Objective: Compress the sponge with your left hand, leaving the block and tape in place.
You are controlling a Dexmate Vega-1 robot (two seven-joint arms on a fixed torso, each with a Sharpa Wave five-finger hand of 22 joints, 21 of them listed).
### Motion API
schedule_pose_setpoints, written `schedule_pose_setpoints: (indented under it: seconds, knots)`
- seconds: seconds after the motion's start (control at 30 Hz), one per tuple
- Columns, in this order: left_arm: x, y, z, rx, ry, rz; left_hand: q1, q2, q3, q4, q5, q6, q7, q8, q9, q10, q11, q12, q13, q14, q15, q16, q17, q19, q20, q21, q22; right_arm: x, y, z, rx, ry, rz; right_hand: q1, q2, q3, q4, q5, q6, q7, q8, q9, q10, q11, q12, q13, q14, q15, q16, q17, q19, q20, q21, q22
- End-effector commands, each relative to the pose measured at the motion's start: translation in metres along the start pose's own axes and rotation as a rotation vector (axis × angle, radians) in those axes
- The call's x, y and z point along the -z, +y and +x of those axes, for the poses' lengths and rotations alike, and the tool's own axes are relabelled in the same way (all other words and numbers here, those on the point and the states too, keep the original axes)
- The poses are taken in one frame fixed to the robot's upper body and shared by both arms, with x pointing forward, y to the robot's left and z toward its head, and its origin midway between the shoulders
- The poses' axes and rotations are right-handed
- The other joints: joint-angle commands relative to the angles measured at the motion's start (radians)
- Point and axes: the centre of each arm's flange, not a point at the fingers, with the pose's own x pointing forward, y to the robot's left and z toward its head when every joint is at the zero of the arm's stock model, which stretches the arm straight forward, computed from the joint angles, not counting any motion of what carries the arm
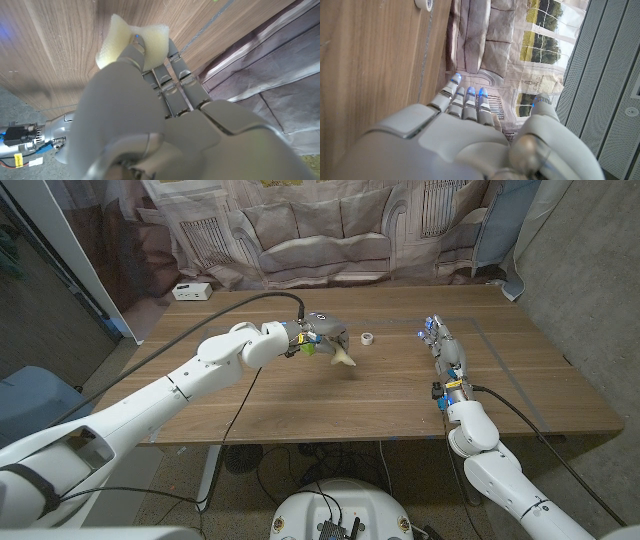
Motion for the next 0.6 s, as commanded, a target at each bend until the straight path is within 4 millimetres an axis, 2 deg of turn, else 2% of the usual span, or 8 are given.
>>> schedule_pose_setpoints:
  seconds: [0.03, 0.43, 0.6]
  knots:
    - [0.0002, 0.0052, -0.0015, 0.027, -0.002, 0.020, -0.030, -0.017, 0.003, 0.003, 0.003, -0.023, 0.003, -0.012, -0.001, -0.021, 0.004, -0.020, -0.010, -0.020, -0.001, -0.012, -0.007, -0.018, 0.000, 0.000, -0.005, -0.0022, 0.0014, -0.0020, 0.003, -0.009, -0.003, 0.005, -0.004, -0.001, 0.001, 0.005, 0.009, 0.004, -0.001, 0.002, 0.009, 0.003, 0.001, 0.006, 0.008, 0.002, 0.001, 0.004, 0.012, -0.002, 0.003, 0.004]
    - [0.0046, 0.0075, -0.0033, 0.035, 0.011, 0.025, -0.064, -0.024, 0.004, 0.004, 0.004, -0.077, 0.011, -0.045, -0.011, -0.069, 0.021, -0.066, -0.036, -0.081, 0.019, -0.041, -0.013, -0.054, 0.007, -0.012, -0.018, -0.0028, 0.0026, -0.0025, 0.003, -0.012, -0.002, 0.006, -0.004, 0.000, 0.001, 0.005, 0.009, 0.005, -0.001, 0.002, 0.009, 0.003, 0.001, 0.006, 0.009, 0.001, 0.001, 0.004, 0.012, -0.002, 0.003, 0.004]
    - [0.0055, 0.0078, -0.0037, 0.038, 0.011, 0.026, -0.077, -0.027, 0.003, 0.006, 0.003, -0.088, 0.011, -0.053, -0.014, -0.079, 0.018, -0.078, -0.043, -0.096, 0.027, -0.045, -0.012, -0.062, 0.008, -0.016, -0.021, -0.0026, 0.0028, -0.0019, 0.002, -0.012, -0.004, 0.006, -0.004, 0.000, 0.001, 0.005, 0.010, 0.005, -0.001, 0.002, 0.008, 0.002, 0.001, 0.006, 0.009, 0.002, 0.001, 0.004, 0.012, -0.002, 0.002, 0.004]
